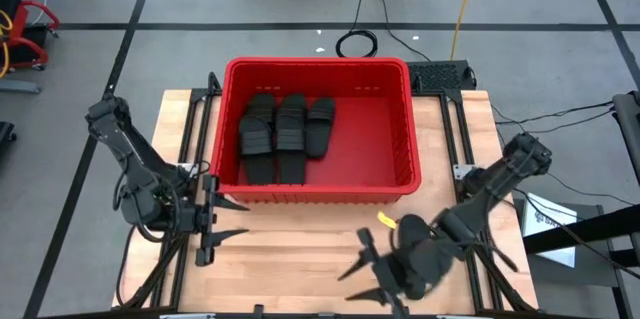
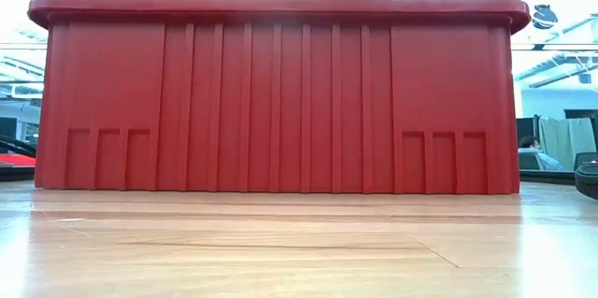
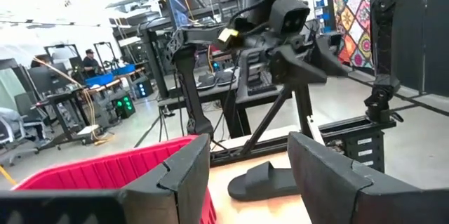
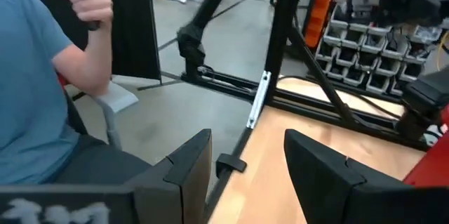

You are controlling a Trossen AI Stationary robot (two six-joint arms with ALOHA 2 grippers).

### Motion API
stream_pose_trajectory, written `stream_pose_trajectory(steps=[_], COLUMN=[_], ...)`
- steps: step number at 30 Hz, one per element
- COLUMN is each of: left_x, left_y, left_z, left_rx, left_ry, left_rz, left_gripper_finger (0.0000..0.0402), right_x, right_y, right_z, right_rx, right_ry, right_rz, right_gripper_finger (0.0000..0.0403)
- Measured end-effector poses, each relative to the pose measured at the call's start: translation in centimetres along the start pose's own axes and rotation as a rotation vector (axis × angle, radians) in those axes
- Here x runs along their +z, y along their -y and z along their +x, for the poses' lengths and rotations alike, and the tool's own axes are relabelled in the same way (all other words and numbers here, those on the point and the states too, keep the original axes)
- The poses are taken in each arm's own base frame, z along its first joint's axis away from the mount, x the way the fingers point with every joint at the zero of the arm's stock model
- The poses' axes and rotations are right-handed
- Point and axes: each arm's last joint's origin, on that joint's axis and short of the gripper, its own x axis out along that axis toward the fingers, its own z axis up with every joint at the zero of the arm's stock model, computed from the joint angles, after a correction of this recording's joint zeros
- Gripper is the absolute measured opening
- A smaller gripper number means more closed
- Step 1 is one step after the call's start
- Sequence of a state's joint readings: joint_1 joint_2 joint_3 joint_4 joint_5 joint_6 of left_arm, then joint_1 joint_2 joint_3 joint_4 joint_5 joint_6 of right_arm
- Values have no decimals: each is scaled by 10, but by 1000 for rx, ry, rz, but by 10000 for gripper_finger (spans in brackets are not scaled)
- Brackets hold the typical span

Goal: Pick and place slides into bin
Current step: Put the black slide into the red bin

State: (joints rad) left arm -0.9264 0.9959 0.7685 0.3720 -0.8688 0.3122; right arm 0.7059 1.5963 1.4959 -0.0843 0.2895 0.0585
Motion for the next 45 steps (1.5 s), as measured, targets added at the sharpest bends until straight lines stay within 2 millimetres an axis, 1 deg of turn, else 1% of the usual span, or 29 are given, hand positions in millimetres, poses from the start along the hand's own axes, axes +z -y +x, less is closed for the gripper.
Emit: stream_pose_trajectory(steps=[5,8,11,15,22,27,30,34,36,39,42,45], left_x=[0,-1,-2,-1,-1,-1,-1,-2,-2,-3,-3,-3], left_y=[0,2,4,5,5,5,5,5,5,6,6,6], left_z=[0,0,-1,-2,-5,-4,-4,-4,-4,-4,-4,-4], left_rx=[-1,-5,-11,-5,43,45,48,58,58,57,58,58], left_ry=[-2,-7,-9,-11,-25,-26,-27,-31,-35,-38,-39,-39], left_rz=[-35,-44,-41,-43,-45,-51,-56,-71,-72,-68,-67,-67], left_gripper_finger=[200,200,200,200,200,200,200,200,200,200,200,200], right_x=[15,20,20,14,-2,-16,-24,-41,-50,-59,-67,-74], right_y=[-31,-47,-59,-67,-66,-70,-67,-57,-53,-50,-47,-46], right_z=[-16,-24,-29,-32,-33,-19,-11,-15,-20,-27,-33,-34], right_rx=[26,0,-26,-26,-55,1,7,-62,-117,-154,-215,-224], right_ry=[34,34,24,-18,-157,-237,-294,-474,-573,-699,-776,-819], right_rz=[14,3,3,22,93,114,164,217,251,288,315,332], right_gripper_finger=[171,171,171,171,166,165,164,164,164,164,164,164])
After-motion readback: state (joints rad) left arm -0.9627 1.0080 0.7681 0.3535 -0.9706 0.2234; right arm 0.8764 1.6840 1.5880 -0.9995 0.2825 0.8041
